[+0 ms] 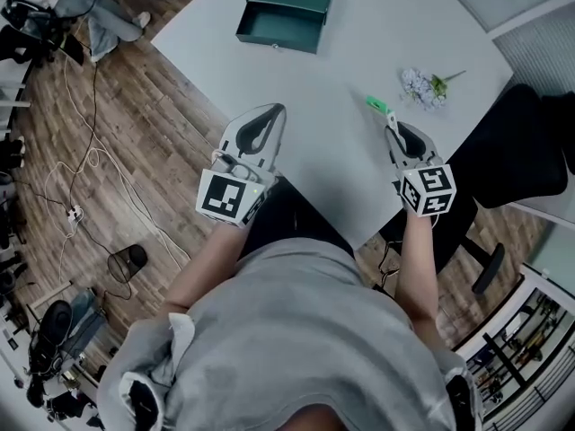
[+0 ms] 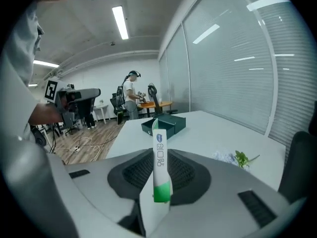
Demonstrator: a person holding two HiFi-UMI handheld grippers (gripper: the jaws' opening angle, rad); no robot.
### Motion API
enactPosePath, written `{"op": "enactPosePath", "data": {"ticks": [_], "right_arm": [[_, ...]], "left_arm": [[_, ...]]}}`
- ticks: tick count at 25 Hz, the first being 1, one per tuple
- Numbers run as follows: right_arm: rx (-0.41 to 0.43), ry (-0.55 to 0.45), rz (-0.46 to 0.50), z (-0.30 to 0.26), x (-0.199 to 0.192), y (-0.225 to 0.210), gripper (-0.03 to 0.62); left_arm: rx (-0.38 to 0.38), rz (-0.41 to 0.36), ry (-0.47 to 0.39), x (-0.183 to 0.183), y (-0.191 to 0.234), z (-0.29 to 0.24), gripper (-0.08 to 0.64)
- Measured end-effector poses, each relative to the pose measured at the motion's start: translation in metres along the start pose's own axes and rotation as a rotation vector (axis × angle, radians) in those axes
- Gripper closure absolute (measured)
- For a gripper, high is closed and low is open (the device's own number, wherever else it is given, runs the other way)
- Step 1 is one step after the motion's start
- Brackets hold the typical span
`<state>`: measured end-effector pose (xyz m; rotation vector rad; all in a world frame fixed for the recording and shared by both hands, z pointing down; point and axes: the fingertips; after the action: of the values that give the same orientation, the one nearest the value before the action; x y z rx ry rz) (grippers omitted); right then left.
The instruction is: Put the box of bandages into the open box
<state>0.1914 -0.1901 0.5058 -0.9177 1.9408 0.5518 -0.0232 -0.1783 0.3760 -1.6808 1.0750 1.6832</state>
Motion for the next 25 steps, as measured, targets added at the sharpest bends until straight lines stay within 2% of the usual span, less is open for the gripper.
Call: {"op": "enactPosePath", "data": {"ticks": [8, 14, 18, 21, 25], "right_arm": [[-0.003, -0.113, 0.048, -0.074, 0.093, 0.009, 0.485], [0.007, -0.108, 0.167, -0.167, 0.141, 0.017, 0.485], [-0.004, -0.071, 0.319, -0.219, 0.151, 0.017, 0.485], [0.001, -0.002, 0.477, -0.273, 0.155, 0.020, 0.485], [0.007, 0.088, 0.621, -0.335, 0.148, 0.028, 0.484]], "left_arm": [[-0.067, -0.011, 0.024, 0.007, 0.060, -0.027, 0.540], [-0.032, -0.003, 0.025, 0.014, 0.126, -0.040, 0.540], [0.016, -0.003, 0.058, 0.011, 0.151, -0.037, 0.540], [0.035, 0.007, 0.079, 0.005, 0.179, -0.036, 0.540], [0.059, 0.026, 0.091, -0.002, 0.214, -0.034, 0.540]]}}
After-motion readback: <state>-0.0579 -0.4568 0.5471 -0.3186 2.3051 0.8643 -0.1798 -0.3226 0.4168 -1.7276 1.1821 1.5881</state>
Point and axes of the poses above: the fingertips, and each gripper's own axes: z backward along the fingers, y to its left, x out of its top, and after that the axes turned 7 degrees about z, right-handed
